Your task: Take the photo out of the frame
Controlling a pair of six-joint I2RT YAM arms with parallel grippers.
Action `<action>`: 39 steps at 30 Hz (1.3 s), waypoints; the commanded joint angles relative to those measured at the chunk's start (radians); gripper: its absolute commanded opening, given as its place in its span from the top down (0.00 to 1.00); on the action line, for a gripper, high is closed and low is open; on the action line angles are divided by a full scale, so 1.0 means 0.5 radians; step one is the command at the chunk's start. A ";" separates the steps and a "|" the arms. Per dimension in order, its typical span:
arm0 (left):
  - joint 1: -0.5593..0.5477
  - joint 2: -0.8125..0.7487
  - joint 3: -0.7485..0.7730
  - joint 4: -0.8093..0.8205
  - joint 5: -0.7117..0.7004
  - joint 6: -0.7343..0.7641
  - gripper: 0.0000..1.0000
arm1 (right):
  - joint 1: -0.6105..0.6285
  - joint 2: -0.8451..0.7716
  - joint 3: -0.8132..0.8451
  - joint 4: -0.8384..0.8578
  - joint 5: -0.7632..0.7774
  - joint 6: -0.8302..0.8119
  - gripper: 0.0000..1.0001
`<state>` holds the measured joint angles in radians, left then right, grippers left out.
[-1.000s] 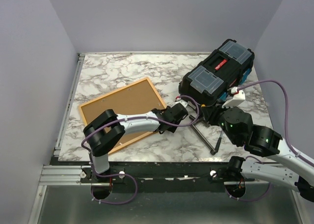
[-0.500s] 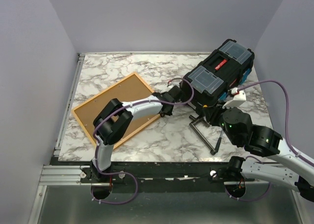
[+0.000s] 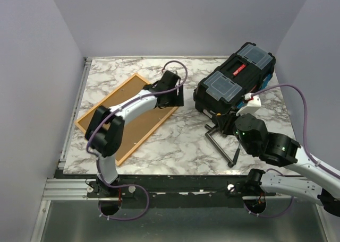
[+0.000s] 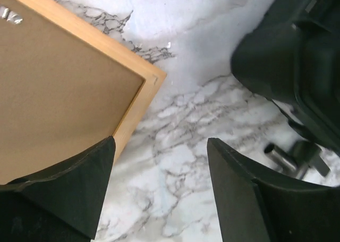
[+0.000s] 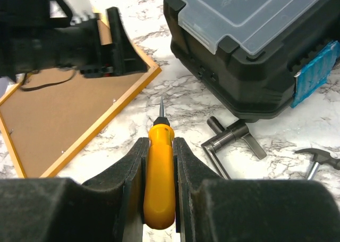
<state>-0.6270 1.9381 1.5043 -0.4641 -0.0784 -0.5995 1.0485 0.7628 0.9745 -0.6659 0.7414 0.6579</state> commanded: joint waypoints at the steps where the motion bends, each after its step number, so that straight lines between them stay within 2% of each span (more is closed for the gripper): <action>1: 0.108 -0.558 -0.530 0.178 0.236 -0.016 0.27 | 0.008 0.062 0.018 0.110 -0.050 0.005 0.99; 7: 0.134 -1.091 -1.239 0.205 0.206 -0.040 0.22 | 0.007 0.169 -0.030 0.236 -0.122 -0.032 0.99; 11: 0.137 -1.237 -1.500 0.229 0.092 -0.012 0.21 | 0.008 0.280 -0.042 0.315 -0.193 -0.049 0.99; 16: 0.134 -1.148 -1.525 0.249 0.058 0.015 0.29 | 0.008 0.352 -0.043 0.390 -0.282 -0.055 0.99; 23: 0.043 -0.985 -1.474 0.252 -0.063 0.048 0.41 | 0.008 0.292 -0.096 0.393 -0.292 -0.033 0.99; 29: -0.064 -0.889 -1.434 0.248 -0.141 -0.002 0.42 | 0.009 0.275 -0.111 0.380 -0.285 -0.024 0.99; 35: -0.126 -0.809 -1.391 0.312 0.003 -0.065 0.43 | 0.008 0.284 -0.100 0.381 -0.286 -0.033 0.99; 39: -0.162 -0.788 -1.432 0.508 0.316 -0.249 0.44 | 0.006 0.279 -0.109 0.381 -0.286 -0.028 0.99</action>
<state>-0.6720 1.5021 0.8120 -0.3313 -0.1535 -0.5983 1.0481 0.9092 0.9298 -0.4938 0.6075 0.6384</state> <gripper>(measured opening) 0.576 0.246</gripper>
